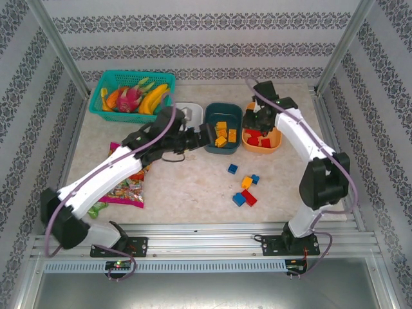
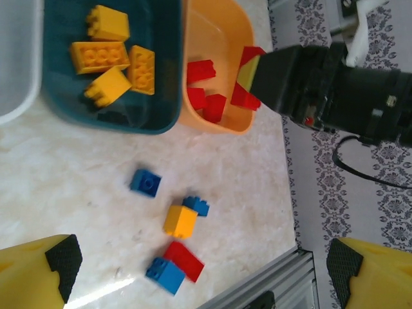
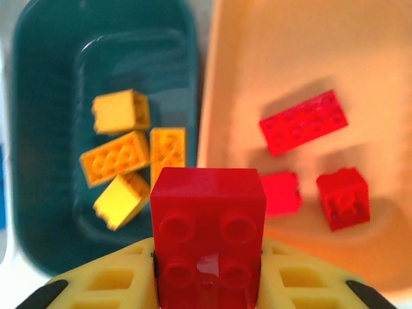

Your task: Sort the legos into containers by color

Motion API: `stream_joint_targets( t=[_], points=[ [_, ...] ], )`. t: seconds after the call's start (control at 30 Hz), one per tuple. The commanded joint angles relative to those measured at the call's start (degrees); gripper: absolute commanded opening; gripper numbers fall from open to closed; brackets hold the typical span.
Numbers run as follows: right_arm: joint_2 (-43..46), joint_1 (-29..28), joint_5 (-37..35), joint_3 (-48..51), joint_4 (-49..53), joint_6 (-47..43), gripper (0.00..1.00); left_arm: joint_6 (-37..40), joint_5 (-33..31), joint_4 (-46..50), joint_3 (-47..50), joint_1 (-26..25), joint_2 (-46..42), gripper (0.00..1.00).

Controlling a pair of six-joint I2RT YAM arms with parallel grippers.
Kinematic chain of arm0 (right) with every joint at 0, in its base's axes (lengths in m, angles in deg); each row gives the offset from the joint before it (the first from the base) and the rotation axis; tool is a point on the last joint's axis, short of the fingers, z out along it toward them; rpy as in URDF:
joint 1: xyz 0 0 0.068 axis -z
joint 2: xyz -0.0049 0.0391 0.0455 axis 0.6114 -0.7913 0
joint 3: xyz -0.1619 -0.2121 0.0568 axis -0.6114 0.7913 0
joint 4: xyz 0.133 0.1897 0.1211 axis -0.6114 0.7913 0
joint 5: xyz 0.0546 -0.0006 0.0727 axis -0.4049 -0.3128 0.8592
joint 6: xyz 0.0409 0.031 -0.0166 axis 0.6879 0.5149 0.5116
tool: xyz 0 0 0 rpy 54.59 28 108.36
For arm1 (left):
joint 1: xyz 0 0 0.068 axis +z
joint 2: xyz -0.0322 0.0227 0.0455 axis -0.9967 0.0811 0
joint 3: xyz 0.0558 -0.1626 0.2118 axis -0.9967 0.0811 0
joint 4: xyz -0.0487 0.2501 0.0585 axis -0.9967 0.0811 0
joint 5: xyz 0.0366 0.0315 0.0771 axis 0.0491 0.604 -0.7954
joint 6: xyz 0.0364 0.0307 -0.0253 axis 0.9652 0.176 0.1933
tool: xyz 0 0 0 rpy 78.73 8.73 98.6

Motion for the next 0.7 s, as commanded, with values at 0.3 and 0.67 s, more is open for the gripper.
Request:
stream_joint_targets(
  t=[0.3, 0.67],
  points=[
    [-25.29, 7.42, 6.08, -23.33, 3.16, 1.92, 0.26, 6.25, 4.05, -0.88, -19.63, 1.78, 18.43, 0.99],
    [-35.69, 8.68, 8.50, -33.18, 6.77, 1.29, 0.39, 7.02, 3.72, 1.36, -23.45, 1.79, 22.29, 0.99]
  ],
)
